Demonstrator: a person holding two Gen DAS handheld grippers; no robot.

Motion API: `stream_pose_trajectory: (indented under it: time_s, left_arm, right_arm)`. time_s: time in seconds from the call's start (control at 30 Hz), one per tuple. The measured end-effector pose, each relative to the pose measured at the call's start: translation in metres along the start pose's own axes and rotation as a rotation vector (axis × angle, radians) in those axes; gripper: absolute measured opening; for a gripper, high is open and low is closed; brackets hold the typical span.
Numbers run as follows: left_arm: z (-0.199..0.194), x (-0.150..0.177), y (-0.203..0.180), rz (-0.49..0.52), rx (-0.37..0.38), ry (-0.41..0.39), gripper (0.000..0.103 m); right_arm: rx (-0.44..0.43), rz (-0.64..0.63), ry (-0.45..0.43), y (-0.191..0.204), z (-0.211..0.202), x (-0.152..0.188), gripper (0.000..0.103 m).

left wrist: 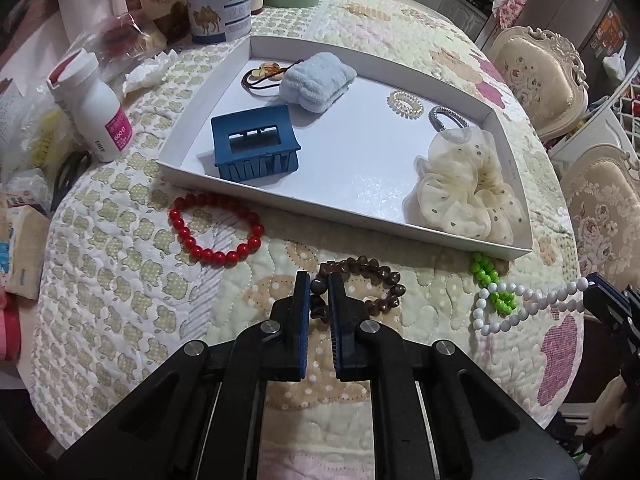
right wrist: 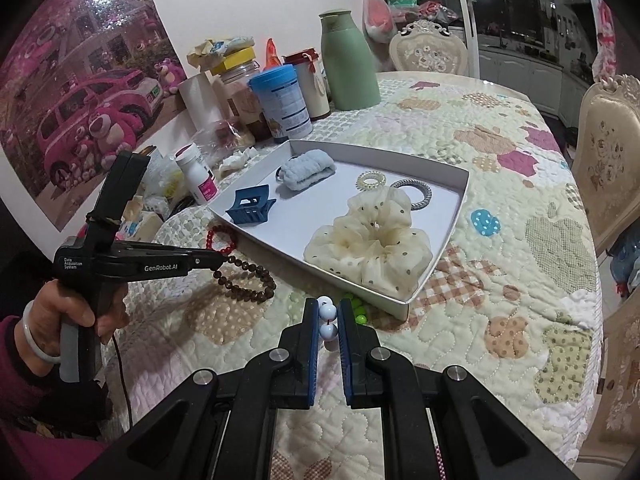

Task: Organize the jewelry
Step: 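Grasp the brown wooden bead bracelet with the left tool while the right tool grasps the white pearl strand, then lift both bracelets and lower them into the white tray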

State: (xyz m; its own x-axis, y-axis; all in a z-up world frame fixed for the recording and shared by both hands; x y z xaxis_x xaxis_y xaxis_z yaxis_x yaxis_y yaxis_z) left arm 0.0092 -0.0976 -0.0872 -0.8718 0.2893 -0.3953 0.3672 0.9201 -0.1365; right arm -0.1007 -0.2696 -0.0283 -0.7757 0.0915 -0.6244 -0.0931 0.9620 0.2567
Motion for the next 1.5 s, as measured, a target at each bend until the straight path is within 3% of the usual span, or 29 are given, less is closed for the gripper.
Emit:
stream_pose_trajectory:
  time_s: [0.7, 1.5]
  left_arm:
    - [-0.034, -0.01, -0.009, 0.028, -0.018, -0.064, 0.008]
    - [-0.073, -0.072, -0.018, 0.072, -0.049, -0.176, 0.008]
  right_arm:
    - [-0.024, -0.056, -0.071, 0.02, -0.03, -0.02, 0.009]
    - [-0.037, -0.124, -0.152, 0.039, -0.035, -0.087, 0.009]
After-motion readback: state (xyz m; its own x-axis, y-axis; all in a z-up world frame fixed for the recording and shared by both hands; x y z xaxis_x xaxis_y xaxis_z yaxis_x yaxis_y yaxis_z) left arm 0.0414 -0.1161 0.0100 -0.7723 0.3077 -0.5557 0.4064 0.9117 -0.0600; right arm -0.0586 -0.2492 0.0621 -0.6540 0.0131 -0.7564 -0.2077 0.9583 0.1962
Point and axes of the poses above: each gripper's, at about its wrist camera, not at the fingertips, and z roughly the way its jaws point, y to its left, x to its underside, the point moved 8 cm from there along z, roughly the way its jaws point, and after that the axes turned 1 degree about z, right-handed, at the moved point
